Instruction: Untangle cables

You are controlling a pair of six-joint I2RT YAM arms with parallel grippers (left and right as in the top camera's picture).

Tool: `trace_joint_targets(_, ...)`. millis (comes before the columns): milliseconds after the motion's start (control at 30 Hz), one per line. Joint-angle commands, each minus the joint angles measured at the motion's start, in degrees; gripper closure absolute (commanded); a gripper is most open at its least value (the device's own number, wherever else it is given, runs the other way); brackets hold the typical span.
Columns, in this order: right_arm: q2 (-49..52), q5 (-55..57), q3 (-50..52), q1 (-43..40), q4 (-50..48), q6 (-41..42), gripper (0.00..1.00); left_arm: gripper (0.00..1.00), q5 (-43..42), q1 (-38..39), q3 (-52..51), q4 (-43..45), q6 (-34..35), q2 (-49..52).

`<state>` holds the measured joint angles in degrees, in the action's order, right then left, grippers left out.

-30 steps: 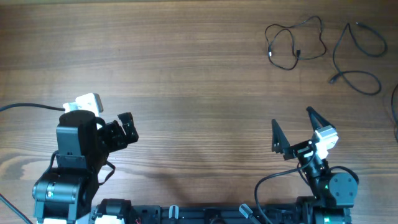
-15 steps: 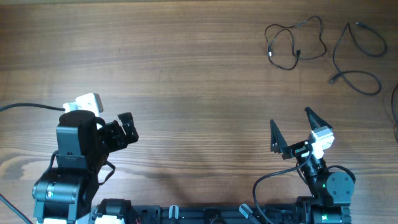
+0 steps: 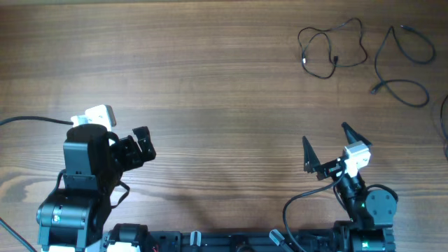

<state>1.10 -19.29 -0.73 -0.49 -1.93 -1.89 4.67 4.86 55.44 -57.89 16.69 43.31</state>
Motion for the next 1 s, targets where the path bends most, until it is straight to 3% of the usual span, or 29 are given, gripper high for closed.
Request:
trace_joint_targets(0, -0.9, -0.7, 0.4, -0.3, 0.3, -2.6, 0.0, 0.0, 0.3, -0.3, 0.1, 0.1, 0.3, 0.0)
trace_joint_targets(467, 5.2, -0.1, 0.4, -0.3, 0.3, -0.9, 0.0, 0.0, 0.3, -0.3, 0.1, 0.1, 0.3, 0.0)
trace_joint_targets(967, -0.9, 1.7, 0.4, -0.3, 0.5, -2.4, 0.0, 0.0, 0.3, -0.3, 0.1, 0.1, 0.3, 0.0)
